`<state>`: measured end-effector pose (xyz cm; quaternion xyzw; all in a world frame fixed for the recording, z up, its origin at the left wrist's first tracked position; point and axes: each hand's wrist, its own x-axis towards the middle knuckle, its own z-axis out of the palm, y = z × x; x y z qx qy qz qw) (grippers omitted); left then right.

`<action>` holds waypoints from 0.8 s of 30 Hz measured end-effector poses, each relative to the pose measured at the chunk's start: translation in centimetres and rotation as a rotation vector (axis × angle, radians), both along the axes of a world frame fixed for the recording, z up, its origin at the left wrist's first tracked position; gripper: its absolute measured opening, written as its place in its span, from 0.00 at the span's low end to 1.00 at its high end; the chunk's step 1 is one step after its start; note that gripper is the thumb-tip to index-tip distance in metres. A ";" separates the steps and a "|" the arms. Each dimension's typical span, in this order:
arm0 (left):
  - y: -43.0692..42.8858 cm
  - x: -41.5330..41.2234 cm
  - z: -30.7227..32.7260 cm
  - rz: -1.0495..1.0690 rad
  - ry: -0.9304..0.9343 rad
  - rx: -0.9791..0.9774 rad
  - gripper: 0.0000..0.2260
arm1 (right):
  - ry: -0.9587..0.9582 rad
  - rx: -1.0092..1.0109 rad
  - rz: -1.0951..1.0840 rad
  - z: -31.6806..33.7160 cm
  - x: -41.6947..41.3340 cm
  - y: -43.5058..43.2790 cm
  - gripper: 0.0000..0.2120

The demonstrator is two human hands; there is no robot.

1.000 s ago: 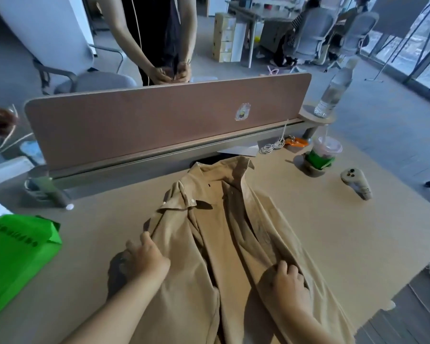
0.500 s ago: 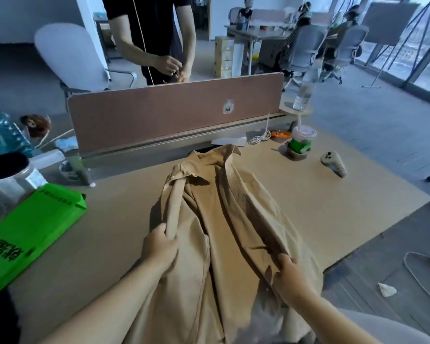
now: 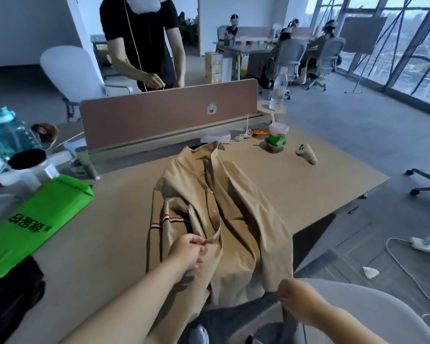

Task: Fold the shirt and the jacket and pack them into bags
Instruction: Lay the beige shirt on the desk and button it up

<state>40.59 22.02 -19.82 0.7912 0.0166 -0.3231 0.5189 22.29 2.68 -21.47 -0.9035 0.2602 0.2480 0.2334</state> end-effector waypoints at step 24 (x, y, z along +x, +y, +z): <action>-15.1 34.9 -7.3 -0.250 -0.456 0.250 0.20 | -0.228 -0.045 -0.392 -5.8 41.7 -9.1 0.31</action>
